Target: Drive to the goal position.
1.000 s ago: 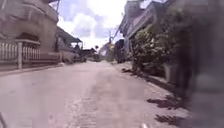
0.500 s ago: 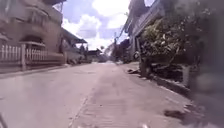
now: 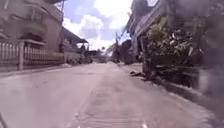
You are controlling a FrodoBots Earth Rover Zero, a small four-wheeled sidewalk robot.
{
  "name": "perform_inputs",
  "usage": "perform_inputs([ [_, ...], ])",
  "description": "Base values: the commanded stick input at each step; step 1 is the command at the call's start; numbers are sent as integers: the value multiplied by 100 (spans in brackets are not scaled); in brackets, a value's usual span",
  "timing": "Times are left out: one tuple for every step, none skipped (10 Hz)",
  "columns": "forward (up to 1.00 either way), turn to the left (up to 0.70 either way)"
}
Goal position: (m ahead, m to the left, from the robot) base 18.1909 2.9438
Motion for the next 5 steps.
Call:
perform_inputs([
  [70, 0],
  [70, 0],
  [70, 0],
  [70, 0],
  [70, 0],
])
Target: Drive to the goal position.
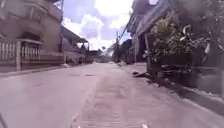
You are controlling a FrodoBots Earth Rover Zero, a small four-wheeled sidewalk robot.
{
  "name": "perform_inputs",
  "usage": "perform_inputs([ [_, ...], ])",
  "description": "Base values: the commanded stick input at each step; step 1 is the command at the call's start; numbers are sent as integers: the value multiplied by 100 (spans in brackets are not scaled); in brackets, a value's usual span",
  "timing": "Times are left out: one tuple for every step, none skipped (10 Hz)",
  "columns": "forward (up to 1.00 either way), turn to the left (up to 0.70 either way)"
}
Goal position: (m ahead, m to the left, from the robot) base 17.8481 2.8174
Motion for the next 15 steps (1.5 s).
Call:
perform_inputs([
  [70, 0],
  [70, 0],
  [70, 0],
  [70, 0],
  [70, 0],
  [70, 0],
  [70, 0],
  [70, 0],
  [70, 0],
  [70, 0],
  [70, 0],
  [70, 0],
  [70, 0],
  [70, 0],
  [70, 0],
])
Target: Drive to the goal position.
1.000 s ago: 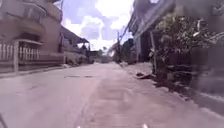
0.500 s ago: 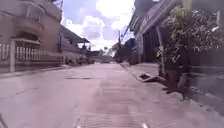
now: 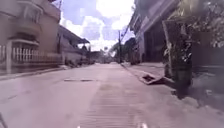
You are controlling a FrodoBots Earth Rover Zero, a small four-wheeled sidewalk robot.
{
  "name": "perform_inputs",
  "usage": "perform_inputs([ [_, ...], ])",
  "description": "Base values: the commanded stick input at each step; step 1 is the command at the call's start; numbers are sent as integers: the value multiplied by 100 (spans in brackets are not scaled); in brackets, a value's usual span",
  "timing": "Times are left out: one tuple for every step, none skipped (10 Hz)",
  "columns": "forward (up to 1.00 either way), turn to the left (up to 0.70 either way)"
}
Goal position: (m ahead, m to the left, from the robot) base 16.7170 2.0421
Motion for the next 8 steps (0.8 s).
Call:
perform_inputs([
  [70, 0],
  [70, 0],
  [70, 0],
  [70, 0],
  [70, 0],
  [70, 0],
  [70, 0],
  [70, 0],
])
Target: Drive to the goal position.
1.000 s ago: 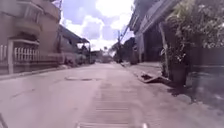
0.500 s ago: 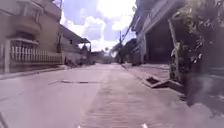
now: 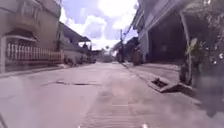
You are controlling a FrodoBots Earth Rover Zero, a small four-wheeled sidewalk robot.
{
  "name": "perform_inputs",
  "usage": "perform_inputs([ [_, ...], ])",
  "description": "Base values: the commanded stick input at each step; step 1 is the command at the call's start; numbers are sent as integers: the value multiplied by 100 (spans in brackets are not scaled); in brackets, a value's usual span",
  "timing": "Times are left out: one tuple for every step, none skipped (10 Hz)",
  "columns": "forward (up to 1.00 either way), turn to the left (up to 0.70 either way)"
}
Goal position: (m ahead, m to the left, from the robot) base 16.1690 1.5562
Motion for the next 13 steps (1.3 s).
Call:
perform_inputs([
  [70, 0],
  [70, 0],
  [70, 0],
  [70, 0],
  [70, 0],
  [70, 0],
  [70, 0],
  [70, 0],
  [70, -1],
  [70, -12],
  [70, -23],
  [70, -13],
  [70, 0],
])
